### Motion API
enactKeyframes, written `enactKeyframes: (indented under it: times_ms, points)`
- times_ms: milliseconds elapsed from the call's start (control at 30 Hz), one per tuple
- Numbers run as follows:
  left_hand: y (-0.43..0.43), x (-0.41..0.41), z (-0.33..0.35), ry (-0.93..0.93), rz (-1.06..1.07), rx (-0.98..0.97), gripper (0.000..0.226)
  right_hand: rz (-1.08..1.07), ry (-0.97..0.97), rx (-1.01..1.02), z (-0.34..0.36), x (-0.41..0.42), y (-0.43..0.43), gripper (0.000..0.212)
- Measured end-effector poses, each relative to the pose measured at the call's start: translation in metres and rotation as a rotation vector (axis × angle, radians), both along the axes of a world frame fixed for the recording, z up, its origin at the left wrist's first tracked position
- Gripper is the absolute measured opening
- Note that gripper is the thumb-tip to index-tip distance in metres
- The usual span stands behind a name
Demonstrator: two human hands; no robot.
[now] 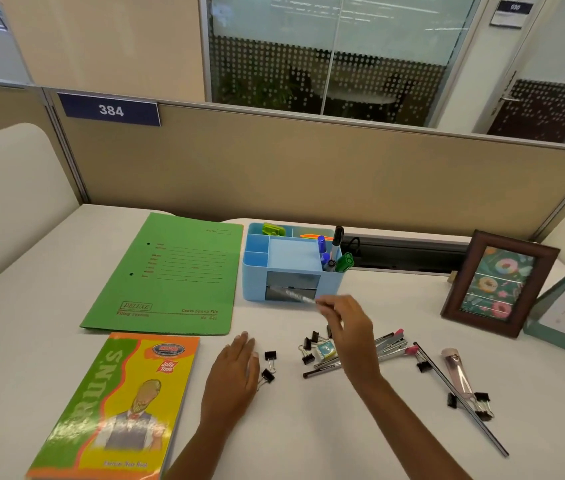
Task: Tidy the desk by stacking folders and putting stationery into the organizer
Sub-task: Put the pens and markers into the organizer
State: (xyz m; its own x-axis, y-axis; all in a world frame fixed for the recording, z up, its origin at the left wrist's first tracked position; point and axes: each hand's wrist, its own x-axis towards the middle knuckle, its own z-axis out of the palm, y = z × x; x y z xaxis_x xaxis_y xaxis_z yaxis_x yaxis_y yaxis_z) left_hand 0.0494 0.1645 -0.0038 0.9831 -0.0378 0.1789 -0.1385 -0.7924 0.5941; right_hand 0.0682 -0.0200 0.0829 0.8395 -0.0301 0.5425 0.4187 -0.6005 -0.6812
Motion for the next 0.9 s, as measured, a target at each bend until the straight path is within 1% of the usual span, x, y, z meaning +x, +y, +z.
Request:
enactKeyframes:
  times_ms: [100, 167, 267, 400, 467, 533, 600, 733, 800, 833, 900]
  points:
    - [0.003, 0.0, -0.001, 0.022, -0.02, 0.064, 0.057, -0.033, -0.066, -0.064, 0.026, 0.033, 0.016, 0.017]
    - [0.003, 0.0, -0.001, 0.017, -0.016, 0.083, 0.048, -0.042, -0.087, -0.131, 0.042, 0.055, 0.027, 0.015]
    - [0.002, 0.0, -0.003, -0.009, 0.0, 0.107, 0.047, -0.049, -0.076, -0.284, 0.054, 0.081, 0.04, 0.016]
    - [0.002, 0.0, -0.007, -0.007, 0.0, 0.115, 0.051, 0.003, 0.006, -0.458, 0.055, 0.104, 0.052, 0.018]
    - [0.003, 0.001, -0.008, -0.008, 0.008, 0.121, 0.05, 0.034, 0.072, -0.544, 0.052, 0.11, 0.057, 0.02]
    - [0.002, 0.001, -0.007, -0.023, 0.008, 0.124, 0.048, 0.079, 0.118, -0.533, 0.051, 0.111, 0.06, 0.025]
    - [0.002, 0.001, -0.007, -0.035, 0.003, 0.131, 0.047, 0.105, 0.155, -0.438, 0.052, 0.106, 0.06, 0.026]
    - [0.003, 0.003, -0.009, -0.061, 0.005, 0.138, 0.046, 0.04, 0.168, -0.259, 0.048, 0.083, 0.044, 0.024]
    - [0.003, 0.003, -0.01, -0.073, 0.004, 0.145, 0.046, 0.007, 0.178, -0.206, 0.038, 0.067, 0.027, 0.022]
    - [0.003, 0.004, -0.011, -0.075, 0.001, 0.147, 0.046, -0.014, 0.204, -0.212, 0.029, 0.061, 0.016, 0.021]
    - [0.003, 0.004, -0.011, -0.078, -0.006, 0.147, 0.046, -0.06, 0.297, -0.291, 0.01, 0.049, -0.012, 0.023]
